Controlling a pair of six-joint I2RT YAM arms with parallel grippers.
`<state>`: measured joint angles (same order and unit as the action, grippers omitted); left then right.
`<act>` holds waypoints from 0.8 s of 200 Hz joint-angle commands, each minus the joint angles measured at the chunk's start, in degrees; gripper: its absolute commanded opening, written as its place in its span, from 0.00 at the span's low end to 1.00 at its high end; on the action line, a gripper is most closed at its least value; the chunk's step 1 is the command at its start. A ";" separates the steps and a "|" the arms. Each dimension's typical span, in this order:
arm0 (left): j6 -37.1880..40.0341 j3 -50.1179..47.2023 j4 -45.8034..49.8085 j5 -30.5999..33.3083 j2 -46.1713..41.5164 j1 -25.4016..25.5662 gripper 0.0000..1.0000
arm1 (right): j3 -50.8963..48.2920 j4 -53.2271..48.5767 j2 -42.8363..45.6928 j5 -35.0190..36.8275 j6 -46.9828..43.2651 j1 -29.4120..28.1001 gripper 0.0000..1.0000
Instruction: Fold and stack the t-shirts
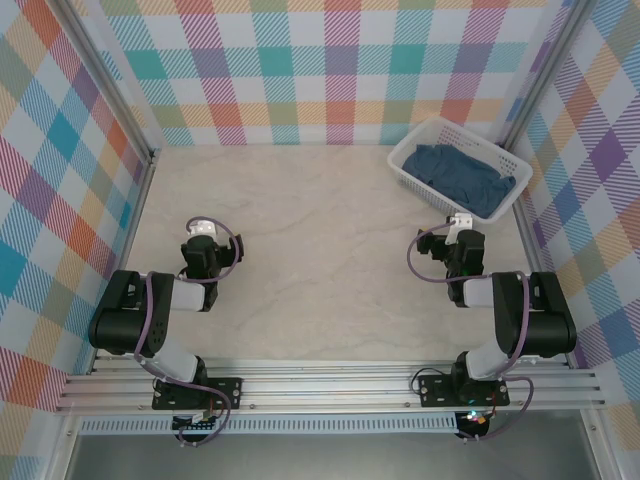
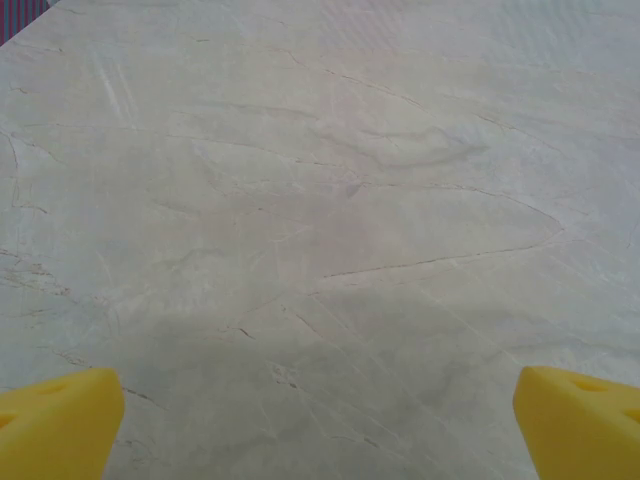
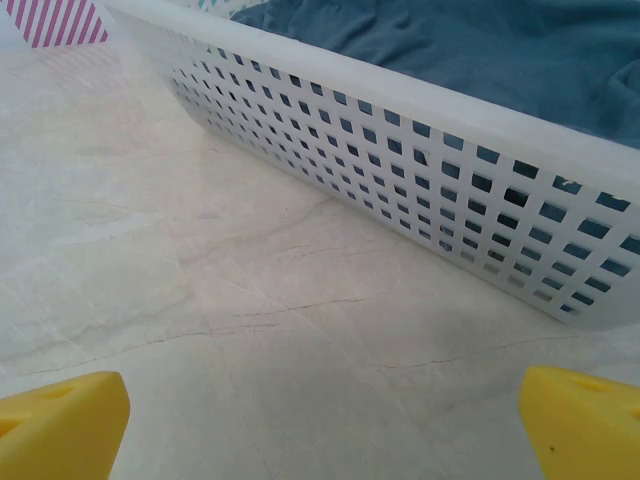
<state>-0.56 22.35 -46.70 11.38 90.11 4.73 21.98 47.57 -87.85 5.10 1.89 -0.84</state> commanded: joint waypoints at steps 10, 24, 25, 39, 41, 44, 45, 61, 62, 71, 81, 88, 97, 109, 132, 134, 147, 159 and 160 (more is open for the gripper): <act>0.60 1.04 -0.94 -0.73 -0.33 -0.25 1.00 | 0.52 2.00 -0.04 0.10 0.07 -0.30 1.00; 0.59 1.03 -0.93 -0.71 -0.37 -0.22 1.00 | 0.52 2.00 -0.04 0.11 0.03 -0.33 1.00; 0.62 1.03 -0.93 -0.73 -0.32 -0.19 1.00 | 0.52 2.00 -0.04 0.10 0.04 -0.31 1.00; 0.57 0.94 -1.03 -0.74 -0.46 -0.24 1.00 | 0.52 1.97 -0.04 0.09 0.04 -0.30 1.00; 0.56 0.94 -1.03 -0.72 -0.46 -0.20 1.00 | 0.52 1.99 -0.04 0.13 0.06 -0.30 1.00; 0.56 0.94 -1.03 -0.74 -0.46 -0.21 1.00 | 0.52 2.00 -0.04 0.13 0.06 -0.33 1.00; 0.56 0.94 -1.03 -0.70 -0.41 -0.23 1.00 | 0.52 2.00 -0.04 0.11 0.05 -0.36 1.00; 0.58 0.94 -1.03 -0.66 -0.52 -0.23 1.00 | 0.52 2.00 -0.04 0.15 -0.09 -0.32 1.00; 0.57 0.94 -1.03 -0.66 -0.49 -0.20 1.00 | 0.52 2.00 -0.04 0.16 -0.02 -0.31 1.00; 0.57 0.94 -1.03 -0.72 -0.46 -0.19 1.00 | 0.52 2.00 -0.04 0.16 -0.02 -0.31 1.00; 0.56 0.94 -1.04 -0.70 -0.48 -0.20 1.00 | 0.57 2.00 -0.03 0.13 0.01 -0.32 1.00; 0.58 0.94 -1.03 -0.72 -0.46 -0.17 1.00 | 0.60 1.98 -0.01 0.13 0.04 -0.39 1.00; 0.64 0.94 -1.03 -0.73 -0.45 -0.25 1.00 | 0.61 1.99 -0.04 0.09 0.04 -0.35 1.00; 0.56 0.96 -1.03 -0.74 -0.52 -0.25 1.00 | 0.58 2.00 -0.03 0.12 -0.02 -0.31 1.00; 0.56 0.94 -1.02 -0.67 -0.44 -0.25 1.00 | 0.61 1.91 -0.11 0.08 0.03 -0.36 1.00; 0.60 0.94 -0.98 -0.66 -0.45 -0.25 1.00 | 0.61 1.95 -0.10 0.10 0.04 -0.34 1.00; 0.56 0.91 -1.18 -0.64 -0.58 -0.22 1.00 | 0.37 2.28 -0.04 0.09 0.06 -0.35 1.00; 0.66 0.82 -0.46 -0.52 -2.17 -0.10 1.00 | -0.18 2.23 1.71 -0.09 -0.40 -0.49 1.00; 0.74 0.84 -0.21 -0.37 -2.50 -0.04 1.00 | -0.14 1.85 2.02 0.08 -0.44 -0.53 1.00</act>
<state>-0.56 22.35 -46.70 11.38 90.11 4.73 21.98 47.62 -87.85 5.10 1.89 -0.84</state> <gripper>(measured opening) 0.997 0.996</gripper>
